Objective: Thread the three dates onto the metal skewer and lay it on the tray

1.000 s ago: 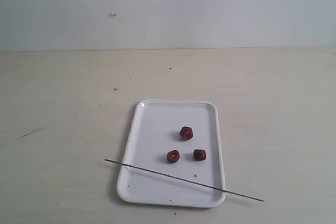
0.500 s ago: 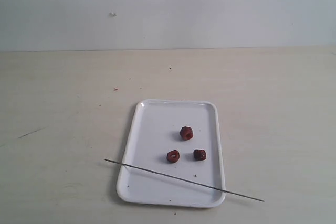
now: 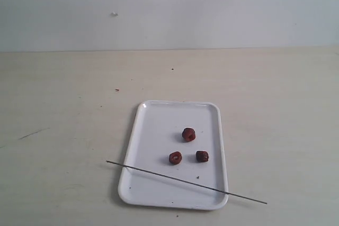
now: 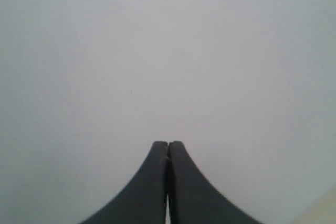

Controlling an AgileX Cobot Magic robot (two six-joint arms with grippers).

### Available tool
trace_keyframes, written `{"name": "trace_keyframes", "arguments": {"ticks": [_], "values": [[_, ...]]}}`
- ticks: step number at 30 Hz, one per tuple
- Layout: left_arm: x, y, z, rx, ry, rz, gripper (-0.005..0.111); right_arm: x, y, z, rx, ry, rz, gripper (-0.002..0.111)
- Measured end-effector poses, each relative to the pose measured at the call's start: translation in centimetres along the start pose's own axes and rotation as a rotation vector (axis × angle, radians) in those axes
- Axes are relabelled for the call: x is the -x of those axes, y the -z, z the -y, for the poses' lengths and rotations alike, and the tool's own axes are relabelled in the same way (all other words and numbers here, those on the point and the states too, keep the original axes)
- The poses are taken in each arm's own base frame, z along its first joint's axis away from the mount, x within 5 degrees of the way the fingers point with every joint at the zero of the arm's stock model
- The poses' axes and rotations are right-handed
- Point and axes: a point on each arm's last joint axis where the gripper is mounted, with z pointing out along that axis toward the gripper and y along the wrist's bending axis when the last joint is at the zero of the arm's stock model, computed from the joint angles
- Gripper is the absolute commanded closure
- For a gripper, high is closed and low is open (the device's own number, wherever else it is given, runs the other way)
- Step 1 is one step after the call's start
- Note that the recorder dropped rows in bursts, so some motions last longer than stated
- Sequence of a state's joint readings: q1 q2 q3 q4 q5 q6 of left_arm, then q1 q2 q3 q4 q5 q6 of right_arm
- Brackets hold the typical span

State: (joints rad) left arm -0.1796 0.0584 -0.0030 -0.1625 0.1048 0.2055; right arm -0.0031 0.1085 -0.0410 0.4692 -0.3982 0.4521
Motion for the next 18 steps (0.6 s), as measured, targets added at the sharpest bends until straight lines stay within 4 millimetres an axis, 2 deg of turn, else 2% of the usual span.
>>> {"name": "trace_keyframes", "arguments": {"ticks": [3,6,10,14,16,18], "values": [[0.0,0.0,0.0,0.0,0.0,0.0,0.107,0.4,-2.1,-2.2,-0.044,0.259,-0.15,0.108],[0.0,0.0,0.0,0.0,0.0,0.0,0.107,0.7,-5.6,-4.6,-0.06,0.489,-0.308,0.108],[0.0,0.0,0.0,0.0,0.0,0.0,0.107,0.9,-10.8,-7.3,-0.059,0.606,-0.467,0.108],[0.0,0.0,0.0,0.0,0.0,0.0,0.107,-0.1,-16.9,-8.8,-0.073,0.74,-0.687,0.108],[0.0,0.0,0.0,0.0,0.0,0.0,0.107,-1.2,-19.5,-8.1,-0.119,0.801,-0.814,0.108],[0.0,0.0,0.0,0.0,0.0,0.0,0.107,-1.3,-21.6,-7.8,-0.183,0.884,-0.905,0.108]]}}
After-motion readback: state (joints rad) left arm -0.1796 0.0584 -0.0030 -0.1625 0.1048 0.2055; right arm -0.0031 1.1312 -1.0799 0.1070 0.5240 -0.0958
